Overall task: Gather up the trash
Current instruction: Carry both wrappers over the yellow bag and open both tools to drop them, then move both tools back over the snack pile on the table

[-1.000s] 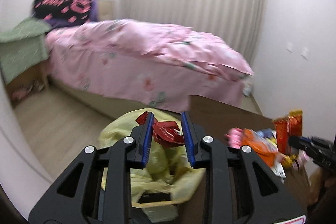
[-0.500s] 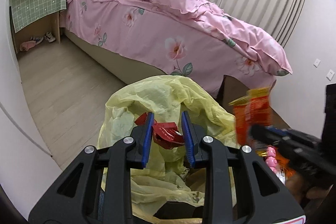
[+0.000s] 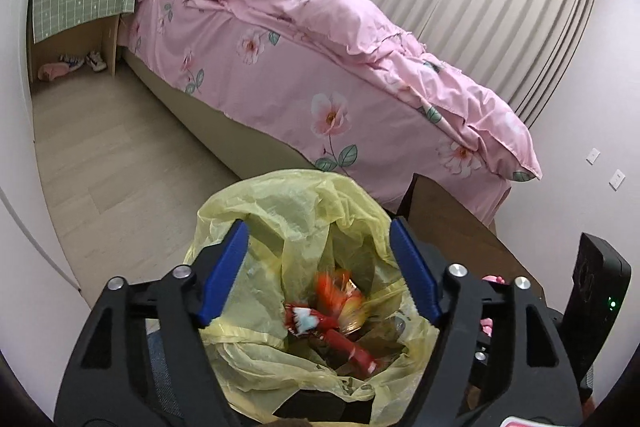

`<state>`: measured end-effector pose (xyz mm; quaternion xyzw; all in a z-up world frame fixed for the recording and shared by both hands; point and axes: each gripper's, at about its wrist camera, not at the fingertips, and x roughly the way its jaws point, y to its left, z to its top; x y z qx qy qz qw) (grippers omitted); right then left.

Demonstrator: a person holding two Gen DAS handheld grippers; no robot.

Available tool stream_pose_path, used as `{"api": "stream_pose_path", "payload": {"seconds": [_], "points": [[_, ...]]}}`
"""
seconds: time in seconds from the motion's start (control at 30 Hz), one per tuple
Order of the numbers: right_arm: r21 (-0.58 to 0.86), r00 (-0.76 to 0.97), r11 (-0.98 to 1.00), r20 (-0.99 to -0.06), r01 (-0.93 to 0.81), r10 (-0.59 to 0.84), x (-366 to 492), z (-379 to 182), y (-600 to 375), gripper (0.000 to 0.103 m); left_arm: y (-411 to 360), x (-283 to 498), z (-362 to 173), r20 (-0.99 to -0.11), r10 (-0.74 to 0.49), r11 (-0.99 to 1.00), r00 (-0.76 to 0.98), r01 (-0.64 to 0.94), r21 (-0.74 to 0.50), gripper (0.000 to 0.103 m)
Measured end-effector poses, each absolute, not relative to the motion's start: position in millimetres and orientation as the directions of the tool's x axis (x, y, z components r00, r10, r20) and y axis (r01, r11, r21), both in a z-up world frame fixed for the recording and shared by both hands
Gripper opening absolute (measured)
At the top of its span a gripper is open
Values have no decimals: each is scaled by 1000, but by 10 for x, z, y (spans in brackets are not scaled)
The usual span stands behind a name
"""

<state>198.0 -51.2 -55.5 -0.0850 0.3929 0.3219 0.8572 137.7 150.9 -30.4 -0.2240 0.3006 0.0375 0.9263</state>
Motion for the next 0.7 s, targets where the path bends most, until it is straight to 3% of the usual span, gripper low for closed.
{"api": "stream_pose_path", "payload": {"seconds": [0.3,0.5,0.7], "points": [[44,623,879,-689,-474,370,1508,-286,-1405,35,1119,1258,-121,-543,-131,927,830,-91,-364,78],[21,738,969,-644,-244,200,1248,-187,-2357,54,517,1258,-99,-544,-238,940,804,51,-336,78],[1,734,997,-676,-79,59,1089,-283,-3217,55,-197,1240,-148,-547,-381,921,745,252,-297,78]]}}
